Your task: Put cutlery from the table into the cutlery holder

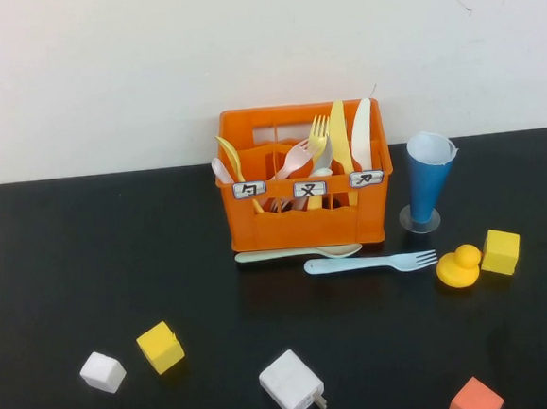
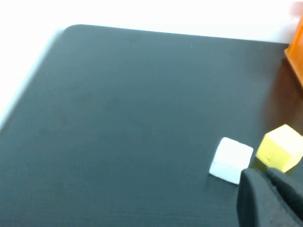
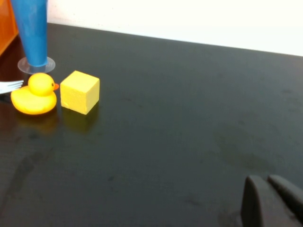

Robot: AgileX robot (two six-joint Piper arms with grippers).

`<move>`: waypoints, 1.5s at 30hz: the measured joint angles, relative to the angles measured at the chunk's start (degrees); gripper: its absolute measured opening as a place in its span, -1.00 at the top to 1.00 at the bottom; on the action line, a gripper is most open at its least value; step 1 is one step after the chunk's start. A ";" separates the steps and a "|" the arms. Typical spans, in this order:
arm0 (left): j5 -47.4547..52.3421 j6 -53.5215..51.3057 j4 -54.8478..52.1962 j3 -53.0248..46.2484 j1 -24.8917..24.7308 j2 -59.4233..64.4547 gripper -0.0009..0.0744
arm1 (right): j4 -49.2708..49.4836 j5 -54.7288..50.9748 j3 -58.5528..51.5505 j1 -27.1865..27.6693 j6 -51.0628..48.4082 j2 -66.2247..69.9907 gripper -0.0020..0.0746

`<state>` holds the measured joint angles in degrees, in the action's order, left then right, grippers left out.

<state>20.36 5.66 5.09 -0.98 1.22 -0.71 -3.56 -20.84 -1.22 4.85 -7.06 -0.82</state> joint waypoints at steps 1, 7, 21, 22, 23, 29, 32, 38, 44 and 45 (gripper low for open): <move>-0.13 -0.22 0.45 0.00 0.00 0.00 0.98 | 0.00 0.00 0.00 0.00 0.00 0.00 0.96; -0.35 -0.62 1.43 -0.03 -0.47 0.00 0.98 | 0.00 0.00 0.00 0.00 0.00 0.00 0.96; -0.35 -0.74 1.65 -0.03 -0.47 0.00 0.98 | 0.00 0.00 0.00 0.00 0.00 0.00 0.96; -0.35 -0.74 1.65 -0.03 -0.47 0.00 0.98 | 0.00 0.00 0.00 0.00 0.00 0.00 0.96; -0.35 -0.74 1.65 -0.03 -0.47 0.00 0.98 | 0.00 0.00 0.00 0.00 0.00 0.00 0.96; -0.35 -0.74 1.65 -0.03 -0.47 0.00 0.98 | 0.00 0.00 0.00 0.00 0.00 0.00 0.96; -0.35 -0.74 1.65 -0.03 -0.47 0.00 0.98 | 0.00 0.00 0.00 0.00 0.00 0.00 0.96; -0.35 -0.86 1.65 -0.03 -0.47 0.00 0.98 | 0.00 0.00 0.00 0.00 0.00 0.00 0.96; -0.35 -0.86 1.65 -0.03 -0.47 0.00 0.98 | 0.00 0.00 0.00 0.00 0.00 0.00 0.96; -0.35 -0.86 1.65 -0.03 -0.47 0.00 0.98 | 0.00 0.00 0.00 0.00 0.00 0.00 0.96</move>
<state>20.01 4.80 6.73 -1.01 0.75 -0.71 -3.56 -20.84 -1.22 4.85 -7.06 -0.82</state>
